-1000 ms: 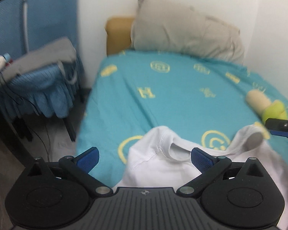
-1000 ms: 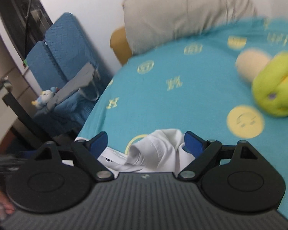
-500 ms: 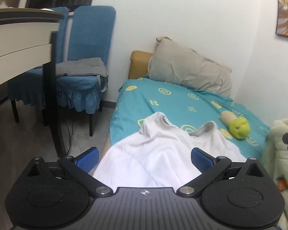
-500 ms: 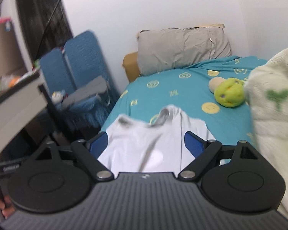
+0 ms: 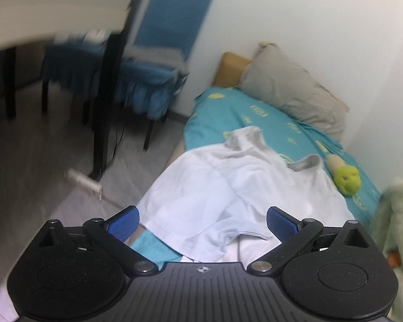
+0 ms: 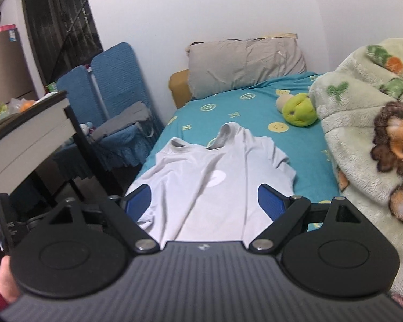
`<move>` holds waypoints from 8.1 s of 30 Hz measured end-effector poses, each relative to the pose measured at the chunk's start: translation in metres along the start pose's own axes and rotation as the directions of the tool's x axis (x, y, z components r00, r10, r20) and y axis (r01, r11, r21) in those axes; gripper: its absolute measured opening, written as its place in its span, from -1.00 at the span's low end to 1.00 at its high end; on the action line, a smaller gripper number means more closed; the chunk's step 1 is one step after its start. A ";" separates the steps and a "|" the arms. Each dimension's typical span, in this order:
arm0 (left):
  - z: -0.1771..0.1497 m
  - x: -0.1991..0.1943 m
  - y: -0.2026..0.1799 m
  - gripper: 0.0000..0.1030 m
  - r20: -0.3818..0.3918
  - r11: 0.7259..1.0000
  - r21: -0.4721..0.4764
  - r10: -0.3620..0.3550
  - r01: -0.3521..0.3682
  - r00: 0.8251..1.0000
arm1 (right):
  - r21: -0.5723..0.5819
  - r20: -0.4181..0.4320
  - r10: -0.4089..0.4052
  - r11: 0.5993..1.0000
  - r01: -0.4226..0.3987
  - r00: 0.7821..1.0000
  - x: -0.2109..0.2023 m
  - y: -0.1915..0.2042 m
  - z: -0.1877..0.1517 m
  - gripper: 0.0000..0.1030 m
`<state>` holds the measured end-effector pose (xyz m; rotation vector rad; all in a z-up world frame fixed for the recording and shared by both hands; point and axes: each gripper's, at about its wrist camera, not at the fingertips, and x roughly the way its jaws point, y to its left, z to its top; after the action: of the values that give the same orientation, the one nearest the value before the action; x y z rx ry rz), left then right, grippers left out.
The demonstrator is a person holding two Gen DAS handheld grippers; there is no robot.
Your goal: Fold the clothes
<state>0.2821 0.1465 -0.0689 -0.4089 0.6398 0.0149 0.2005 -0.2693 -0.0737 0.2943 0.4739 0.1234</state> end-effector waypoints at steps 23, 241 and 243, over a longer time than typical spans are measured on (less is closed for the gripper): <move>0.004 0.152 0.124 0.33 -0.156 0.868 -0.497 -0.106 0.014 0.982 | 0.261 -0.144 0.000 0.965 0.038 0.990 0.100 -0.058 -0.006 0.70; -0.079 -0.029 -0.101 0.89 0.139 0.833 0.553 -0.072 -0.018 0.988 | 0.107 0.105 -0.114 0.989 0.102 0.988 -0.037 -0.010 0.019 1.00; -0.088 -0.029 -0.111 0.85 0.132 0.805 0.594 -0.080 -0.014 0.988 | 0.134 0.114 -0.125 0.985 0.109 0.986 -0.040 -0.020 0.017 1.00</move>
<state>0.2226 0.0149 -0.0754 0.1941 0.4544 -0.1857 0.1743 -0.2999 -0.0479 0.3956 0.3775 -0.0397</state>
